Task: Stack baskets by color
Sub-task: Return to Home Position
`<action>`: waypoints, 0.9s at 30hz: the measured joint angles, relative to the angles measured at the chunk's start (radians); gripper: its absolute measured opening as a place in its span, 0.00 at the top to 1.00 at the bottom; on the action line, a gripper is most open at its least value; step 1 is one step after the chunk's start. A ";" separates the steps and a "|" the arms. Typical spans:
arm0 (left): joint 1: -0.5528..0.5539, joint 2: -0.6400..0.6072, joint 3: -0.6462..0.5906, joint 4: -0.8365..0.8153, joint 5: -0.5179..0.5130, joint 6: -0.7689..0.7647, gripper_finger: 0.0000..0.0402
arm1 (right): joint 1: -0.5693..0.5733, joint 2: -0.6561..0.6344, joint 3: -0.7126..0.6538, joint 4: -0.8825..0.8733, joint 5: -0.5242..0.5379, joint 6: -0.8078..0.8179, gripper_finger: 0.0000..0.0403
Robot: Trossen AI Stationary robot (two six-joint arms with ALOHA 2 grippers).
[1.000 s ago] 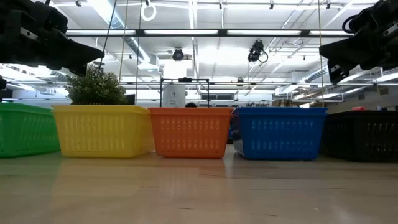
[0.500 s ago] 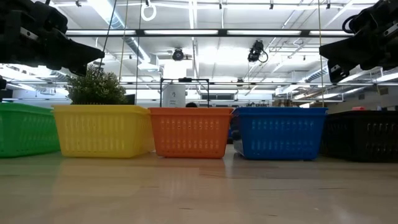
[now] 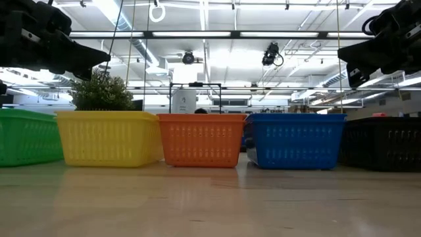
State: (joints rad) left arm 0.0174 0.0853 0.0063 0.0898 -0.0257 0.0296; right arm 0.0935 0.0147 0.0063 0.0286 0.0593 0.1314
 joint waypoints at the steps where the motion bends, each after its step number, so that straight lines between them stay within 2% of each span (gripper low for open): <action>1: 0.000 0.000 0.000 0.000 0.000 0.000 0.93 | 0.000 0.000 0.000 0.000 0.000 0.000 0.97; 17: 0.000 0.000 0.000 0.000 0.000 0.000 0.94 | 0.000 0.000 0.000 0.000 0.000 0.000 0.97; 27: 0.000 0.000 0.000 0.000 0.000 0.000 0.91 | 0.000 0.000 0.000 0.000 0.000 0.000 0.97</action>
State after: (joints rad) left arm 0.0174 0.0853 0.0063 0.0898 -0.0257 0.0296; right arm 0.0936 0.0147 0.0063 0.0288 0.0593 0.1314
